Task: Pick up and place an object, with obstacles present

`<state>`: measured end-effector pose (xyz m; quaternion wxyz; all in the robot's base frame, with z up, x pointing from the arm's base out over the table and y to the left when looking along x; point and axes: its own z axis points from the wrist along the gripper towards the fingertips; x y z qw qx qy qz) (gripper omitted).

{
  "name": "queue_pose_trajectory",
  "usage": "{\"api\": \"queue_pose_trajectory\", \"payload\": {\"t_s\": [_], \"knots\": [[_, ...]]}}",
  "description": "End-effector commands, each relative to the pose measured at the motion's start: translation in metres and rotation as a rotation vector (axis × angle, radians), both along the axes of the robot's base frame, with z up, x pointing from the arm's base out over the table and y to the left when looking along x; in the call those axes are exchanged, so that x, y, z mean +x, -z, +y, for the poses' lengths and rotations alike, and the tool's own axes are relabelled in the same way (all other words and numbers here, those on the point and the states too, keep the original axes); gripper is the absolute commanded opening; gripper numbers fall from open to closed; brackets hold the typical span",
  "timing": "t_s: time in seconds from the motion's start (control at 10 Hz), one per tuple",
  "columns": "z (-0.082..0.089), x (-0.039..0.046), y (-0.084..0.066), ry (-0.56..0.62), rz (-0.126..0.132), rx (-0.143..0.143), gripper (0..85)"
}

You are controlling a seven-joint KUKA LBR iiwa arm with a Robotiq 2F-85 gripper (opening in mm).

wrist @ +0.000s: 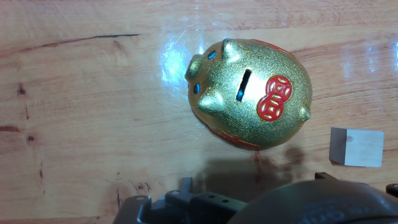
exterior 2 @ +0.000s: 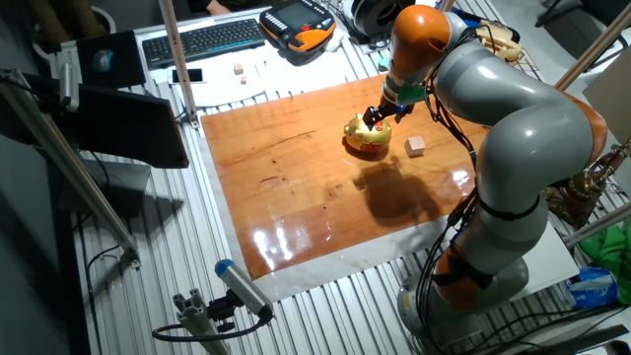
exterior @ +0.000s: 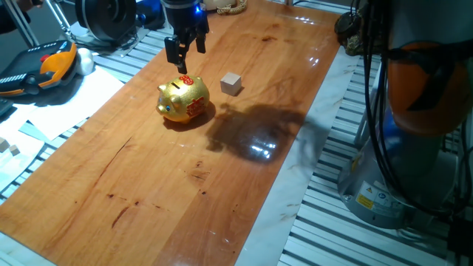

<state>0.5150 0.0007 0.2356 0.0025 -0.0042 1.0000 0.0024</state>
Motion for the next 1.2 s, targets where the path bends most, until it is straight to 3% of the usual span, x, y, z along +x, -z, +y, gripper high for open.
{"api": "queue_pose_trajectory", "payload": {"t_s": [0.0, 0.4, 0.6, 1.1], "knots": [[0.0, 0.0, -0.001, -0.047, -0.003, 0.041, 0.0], [0.0, 0.0002, -0.002, -0.048, 0.0, 0.044, 0.0], [-0.002, 0.0005, -0.001, -0.053, -0.02, 0.048, 0.0], [-0.018, -0.0009, 0.008, -0.065, -0.028, 0.058, 0.0]]}}
